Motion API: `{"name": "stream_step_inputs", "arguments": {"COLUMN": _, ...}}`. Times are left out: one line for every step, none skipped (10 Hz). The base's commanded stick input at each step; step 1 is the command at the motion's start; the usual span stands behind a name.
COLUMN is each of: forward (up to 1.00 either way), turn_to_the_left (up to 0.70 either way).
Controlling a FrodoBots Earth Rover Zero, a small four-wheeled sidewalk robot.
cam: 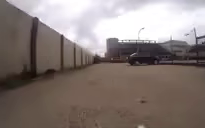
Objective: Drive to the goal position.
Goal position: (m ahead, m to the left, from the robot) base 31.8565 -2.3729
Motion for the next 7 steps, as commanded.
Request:
{"name": "stream_step_inputs", "arguments": {"forward": 1.00, "turn_to_the_left": 0.00}}
{"name": "stream_step_inputs", "arguments": {"forward": 1.00, "turn_to_the_left": 0.00}}
{"name": "stream_step_inputs", "arguments": {"forward": 1.00, "turn_to_the_left": 0.00}}
{"name": "stream_step_inputs", "arguments": {"forward": 1.00, "turn_to_the_left": 0.00}}
{"name": "stream_step_inputs", "arguments": {"forward": 1.00, "turn_to_the_left": 0.00}}
{"name": "stream_step_inputs", "arguments": {"forward": 1.00, "turn_to_the_left": 0.00}}
{"name": "stream_step_inputs", "arguments": {"forward": 1.00, "turn_to_the_left": 0.00}}
